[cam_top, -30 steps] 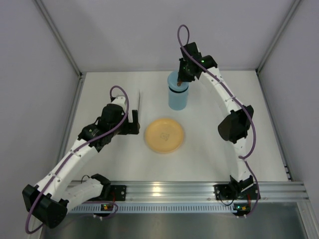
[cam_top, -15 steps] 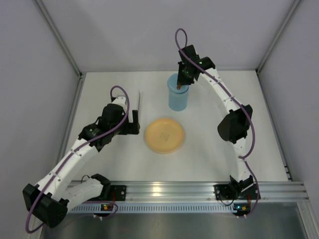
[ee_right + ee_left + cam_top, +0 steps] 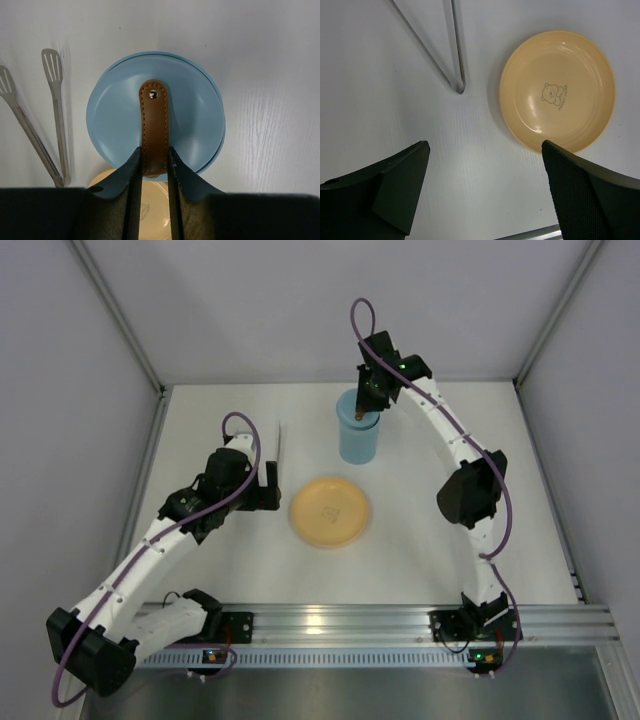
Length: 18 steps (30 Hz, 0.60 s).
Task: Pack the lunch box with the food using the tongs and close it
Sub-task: Close the box lid on the packing box.
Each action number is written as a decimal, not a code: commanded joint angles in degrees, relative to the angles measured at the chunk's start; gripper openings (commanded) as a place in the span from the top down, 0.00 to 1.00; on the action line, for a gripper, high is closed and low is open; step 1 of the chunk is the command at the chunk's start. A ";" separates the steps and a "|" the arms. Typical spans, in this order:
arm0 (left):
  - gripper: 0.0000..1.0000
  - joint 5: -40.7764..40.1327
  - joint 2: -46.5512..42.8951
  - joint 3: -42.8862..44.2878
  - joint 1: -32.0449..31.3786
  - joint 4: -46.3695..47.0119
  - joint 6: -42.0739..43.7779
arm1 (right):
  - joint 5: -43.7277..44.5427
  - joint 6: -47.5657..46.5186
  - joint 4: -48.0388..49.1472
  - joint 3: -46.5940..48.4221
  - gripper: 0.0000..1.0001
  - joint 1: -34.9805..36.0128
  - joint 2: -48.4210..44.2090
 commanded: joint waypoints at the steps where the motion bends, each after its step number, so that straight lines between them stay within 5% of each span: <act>1: 0.02 -0.36 0.01 -0.08 0.01 0.76 0.21 | 1.06 -0.96 -2.28 1.64 1.00 1.30 -3.85; 18: 0.02 -0.54 0.10 0.01 0.01 0.67 0.12 | 0.97 -1.76 -4.56 3.14 1.00 1.30 -5.43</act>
